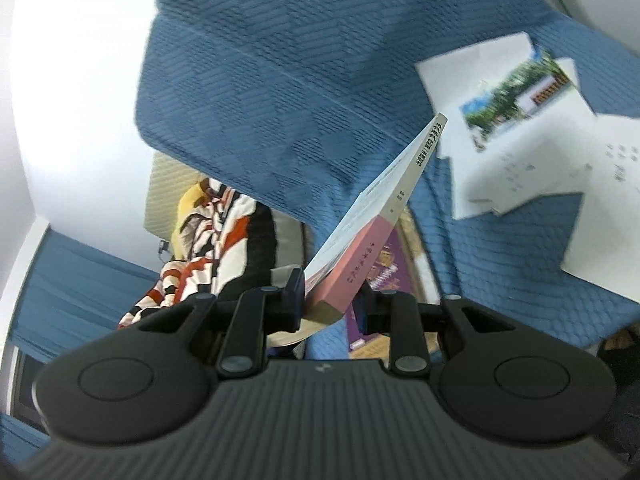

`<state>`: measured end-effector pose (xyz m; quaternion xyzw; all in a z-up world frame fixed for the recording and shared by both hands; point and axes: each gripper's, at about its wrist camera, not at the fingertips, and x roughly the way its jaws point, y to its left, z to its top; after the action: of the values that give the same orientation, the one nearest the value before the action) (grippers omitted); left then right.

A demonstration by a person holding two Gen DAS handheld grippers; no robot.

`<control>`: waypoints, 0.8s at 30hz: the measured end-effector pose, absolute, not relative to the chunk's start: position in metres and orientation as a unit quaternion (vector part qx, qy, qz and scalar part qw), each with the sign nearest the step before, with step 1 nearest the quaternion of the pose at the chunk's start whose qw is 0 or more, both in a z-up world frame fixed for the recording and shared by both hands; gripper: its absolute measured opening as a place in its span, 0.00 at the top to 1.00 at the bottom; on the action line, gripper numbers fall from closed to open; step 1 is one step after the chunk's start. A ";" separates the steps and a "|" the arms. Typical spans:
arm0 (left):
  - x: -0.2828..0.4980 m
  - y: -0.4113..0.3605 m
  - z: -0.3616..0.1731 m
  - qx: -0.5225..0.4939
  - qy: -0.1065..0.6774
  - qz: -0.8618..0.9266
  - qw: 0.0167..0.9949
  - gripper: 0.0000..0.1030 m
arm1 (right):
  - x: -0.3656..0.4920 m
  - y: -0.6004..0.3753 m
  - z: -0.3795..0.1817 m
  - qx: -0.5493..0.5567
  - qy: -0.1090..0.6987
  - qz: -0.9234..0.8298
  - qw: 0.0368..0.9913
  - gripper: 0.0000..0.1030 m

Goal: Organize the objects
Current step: 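Lift the white book upright with both grippers toward the purple book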

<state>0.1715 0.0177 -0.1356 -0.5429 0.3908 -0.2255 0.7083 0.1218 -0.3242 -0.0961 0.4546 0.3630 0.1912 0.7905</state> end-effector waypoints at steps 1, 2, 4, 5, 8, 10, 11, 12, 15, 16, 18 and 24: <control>0.172 0.022 -0.131 -0.544 0.385 -0.225 0.711 0.79 | 0.124 -0.321 -0.092 0.454 0.360 0.195 0.791 0.72; 0.173 0.026 -0.128 -0.545 0.380 -0.225 0.713 0.79 | 0.127 -0.318 -0.088 0.452 0.358 0.200 0.792 0.72; 0.173 0.034 -0.120 -0.544 0.367 -0.223 0.721 0.79 | 0.135 -0.310 -0.082 0.448 0.356 0.209 0.793 0.72; 0.173 0.039 -0.117 -0.543 0.362 -0.221 0.724 0.79 | 0.139 -0.306 -0.079 0.445 0.354 0.214 0.794 0.72; 0.172 0.054 -0.112 -0.547 0.348 -0.214 0.731 0.79 | 0.151 -0.293 -0.073 0.438 0.354 0.230 0.794 0.72; 0.170 0.065 -0.111 -0.549 0.340 -0.208 0.735 0.79 | 0.159 -0.283 -0.072 0.433 0.355 0.240 0.793 0.72; 0.169 0.072 -0.112 -0.550 0.336 -0.205 0.737 0.79 | 0.162 -0.278 -0.072 0.431 0.356 0.245 0.792 0.72; 0.167 0.078 -0.114 -0.552 0.333 -0.200 0.738 0.79 | 0.166 -0.272 -0.072 0.428 0.358 0.250 0.792 0.72; 0.164 0.095 -0.124 -0.561 0.326 -0.185 0.738 0.79 | 0.174 -0.255 -0.078 0.424 0.365 0.260 0.787 0.72; 0.163 0.101 -0.130 -0.565 0.325 -0.179 0.737 0.79 | 0.177 -0.249 -0.082 0.422 0.369 0.262 0.786 0.72; 0.162 0.110 -0.139 -0.570 0.325 -0.168 0.735 0.79 | 0.183 -0.238 -0.090 0.421 0.376 0.266 0.782 0.72; 0.162 0.132 -0.170 -0.571 0.344 -0.121 0.735 0.79 | 0.200 -0.213 -0.124 0.420 0.406 0.268 0.766 0.72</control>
<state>0.1616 0.1320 -0.1704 -0.5711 0.3444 -0.1213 0.7352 0.1996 -0.2128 -0.1244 0.4202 0.4058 0.2677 0.7662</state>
